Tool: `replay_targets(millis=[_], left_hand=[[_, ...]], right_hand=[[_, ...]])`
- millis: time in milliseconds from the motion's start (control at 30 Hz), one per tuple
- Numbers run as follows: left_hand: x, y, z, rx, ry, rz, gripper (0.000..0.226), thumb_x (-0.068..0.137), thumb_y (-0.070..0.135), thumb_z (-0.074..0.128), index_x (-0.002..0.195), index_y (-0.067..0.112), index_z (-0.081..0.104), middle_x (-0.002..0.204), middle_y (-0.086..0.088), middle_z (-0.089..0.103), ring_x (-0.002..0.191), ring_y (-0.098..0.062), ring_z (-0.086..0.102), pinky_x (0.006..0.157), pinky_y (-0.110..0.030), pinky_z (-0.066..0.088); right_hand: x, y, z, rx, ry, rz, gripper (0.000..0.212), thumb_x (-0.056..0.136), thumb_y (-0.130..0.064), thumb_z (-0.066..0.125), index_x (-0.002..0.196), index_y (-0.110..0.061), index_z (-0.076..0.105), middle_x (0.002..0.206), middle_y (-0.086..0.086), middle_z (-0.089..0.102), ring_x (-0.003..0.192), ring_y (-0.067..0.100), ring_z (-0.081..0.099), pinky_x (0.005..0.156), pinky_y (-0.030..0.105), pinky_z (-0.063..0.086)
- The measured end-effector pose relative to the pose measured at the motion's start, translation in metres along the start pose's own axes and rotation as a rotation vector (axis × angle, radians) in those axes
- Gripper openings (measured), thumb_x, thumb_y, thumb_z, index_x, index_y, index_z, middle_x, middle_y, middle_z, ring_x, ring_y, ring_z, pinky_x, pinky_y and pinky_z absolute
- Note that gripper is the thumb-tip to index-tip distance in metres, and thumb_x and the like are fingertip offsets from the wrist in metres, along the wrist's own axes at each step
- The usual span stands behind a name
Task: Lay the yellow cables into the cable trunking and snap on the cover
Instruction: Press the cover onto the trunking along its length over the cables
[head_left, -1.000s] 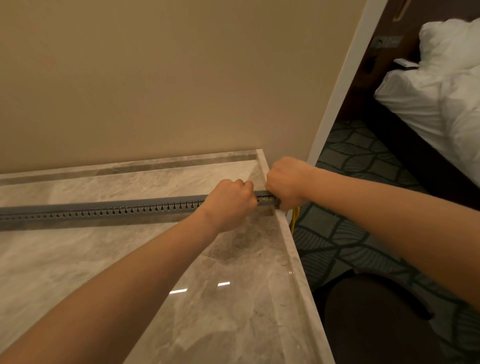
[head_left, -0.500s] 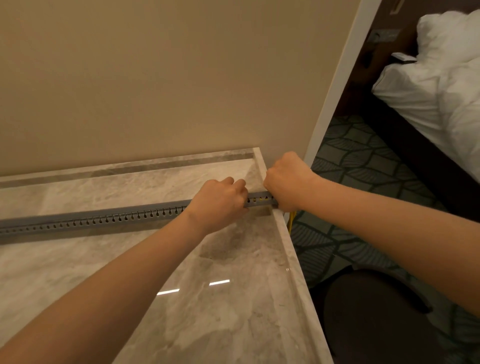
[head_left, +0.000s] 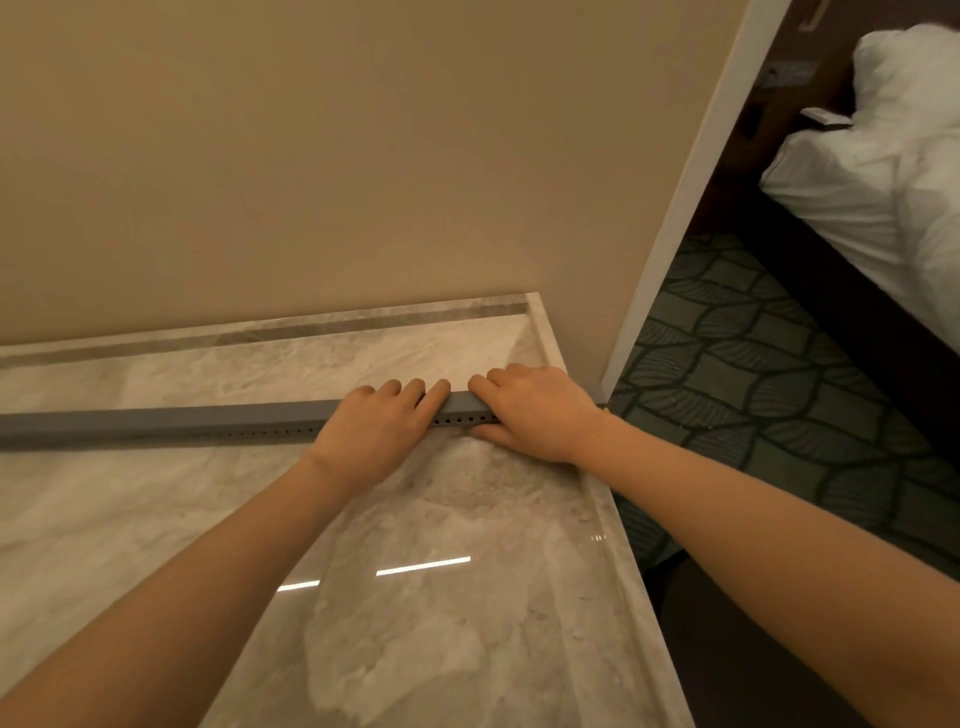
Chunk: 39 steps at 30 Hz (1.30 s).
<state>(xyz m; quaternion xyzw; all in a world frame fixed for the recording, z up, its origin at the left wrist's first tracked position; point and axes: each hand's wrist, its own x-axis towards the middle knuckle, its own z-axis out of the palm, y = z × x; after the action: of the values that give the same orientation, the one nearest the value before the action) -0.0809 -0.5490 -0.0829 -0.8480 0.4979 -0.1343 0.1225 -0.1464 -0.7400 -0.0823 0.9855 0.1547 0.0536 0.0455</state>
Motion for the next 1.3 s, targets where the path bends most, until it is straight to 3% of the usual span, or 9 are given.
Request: replay_targets(millis=[100, 200, 300, 400, 600, 733, 833, 1000, 1300], left_hand=[[-0.002, -0.004, 0.010, -0.141, -0.007, -0.023, 0.036, 0.092, 0.025, 0.056, 0.124, 0.011, 0.049, 0.091, -0.006, 0.060, 0.073, -0.023, 0.058, 0.059, -0.034, 0.044], [0.002, -0.007, 0.016, -0.246, -0.032, -0.017, 0.037, 0.098, 0.031, 0.041, 0.132, 0.019, 0.036, 0.104, -0.003, 0.053, 0.088, -0.021, 0.053, 0.073, -0.031, 0.040], [0.004, -0.010, 0.018, -0.264, -0.059, -0.008, 0.034, 0.099, 0.032, 0.036, 0.131, 0.021, 0.033, 0.103, -0.001, 0.051, 0.086, -0.020, 0.051, 0.074, -0.029, 0.038], [0.005, -0.011, 0.018, -0.266, -0.098, 0.004, 0.034, 0.099, 0.032, 0.036, 0.131, 0.021, 0.031, 0.102, -0.001, 0.051, 0.084, -0.020, 0.051, 0.075, -0.030, 0.039], [0.006, -0.013, 0.018, -0.295, -0.120, 0.015, 0.038, 0.099, 0.039, 0.034, 0.133, 0.023, 0.030, 0.104, 0.000, 0.052, 0.084, -0.019, 0.052, 0.074, -0.029, 0.039], [0.002, -0.010, 0.017, -0.267, -0.088, -0.020, 0.043, 0.096, 0.044, 0.036, 0.134, 0.023, 0.033, 0.104, 0.000, 0.054, 0.085, -0.020, 0.053, 0.069, -0.028, 0.035], [-0.006, -0.015, 0.016, -0.234, -0.081, -0.103, 0.045, 0.094, 0.043, 0.043, 0.133, 0.022, 0.037, 0.105, -0.001, 0.057, 0.088, -0.022, 0.056, 0.070, -0.031, 0.039], [-0.039, -0.042, 0.022, -0.051, -0.049, -0.186, 0.047, 0.082, 0.026, 0.069, 0.121, 0.006, 0.054, 0.094, -0.012, 0.064, 0.079, -0.033, 0.060, 0.071, -0.042, 0.048], [-0.072, -0.094, 0.042, 0.082, -0.032, -0.430, 0.044, 0.077, 0.000, 0.068, 0.117, 0.000, 0.051, 0.097, -0.023, 0.058, 0.085, -0.042, 0.055, 0.089, -0.059, 0.033]], right_hand=[[0.001, 0.001, 0.006, 0.044, 0.005, 0.016, 0.041, 0.090, -0.053, 0.044, 0.107, -0.016, 0.045, 0.092, 0.006, 0.062, 0.078, 0.026, 0.059, 0.053, 0.031, 0.030], [0.006, 0.001, 0.005, 0.088, -0.046, 0.084, 0.037, 0.087, -0.055, 0.047, 0.092, -0.019, 0.044, 0.081, 0.004, 0.062, 0.062, 0.024, 0.053, 0.047, 0.028, 0.024], [0.013, 0.001, 0.004, 0.132, -0.109, 0.174, 0.036, 0.081, -0.058, 0.049, 0.078, -0.022, 0.044, 0.066, -0.001, 0.052, 0.054, 0.018, 0.042, 0.042, 0.026, 0.020], [0.015, 0.000, 0.006, 0.147, -0.114, 0.212, 0.038, 0.078, -0.059, 0.049, 0.071, -0.022, 0.047, 0.056, -0.005, 0.042, 0.053, 0.019, 0.045, 0.042, 0.026, 0.024], [0.013, 0.002, 0.004, 0.152, -0.105, 0.200, 0.046, 0.078, -0.067, 0.045, 0.064, -0.023, 0.044, 0.055, -0.005, 0.044, 0.049, 0.015, 0.045, 0.042, 0.026, 0.026], [0.011, 0.002, 0.002, 0.220, -0.089, 0.253, 0.063, 0.073, -0.081, 0.031, 0.059, -0.022, 0.049, 0.053, -0.005, 0.051, 0.049, 0.014, 0.049, 0.046, 0.029, 0.033], [0.011, 0.001, 0.002, 0.239, -0.070, 0.301, 0.064, 0.073, -0.081, 0.033, 0.057, -0.021, 0.050, 0.052, -0.006, 0.051, 0.048, 0.012, 0.048, 0.045, 0.028, 0.031], [0.012, 0.003, 0.005, 0.205, -0.036, 0.321, 0.063, 0.072, -0.083, 0.034, 0.057, -0.022, 0.046, 0.052, -0.007, 0.047, 0.047, 0.010, 0.044, 0.043, 0.028, 0.025], [0.026, 0.021, 0.008, 0.197, 0.057, 0.360, 0.063, 0.065, -0.086, 0.029, 0.052, -0.026, 0.041, 0.046, -0.009, 0.040, 0.043, 0.004, 0.037, 0.041, 0.025, 0.019]])
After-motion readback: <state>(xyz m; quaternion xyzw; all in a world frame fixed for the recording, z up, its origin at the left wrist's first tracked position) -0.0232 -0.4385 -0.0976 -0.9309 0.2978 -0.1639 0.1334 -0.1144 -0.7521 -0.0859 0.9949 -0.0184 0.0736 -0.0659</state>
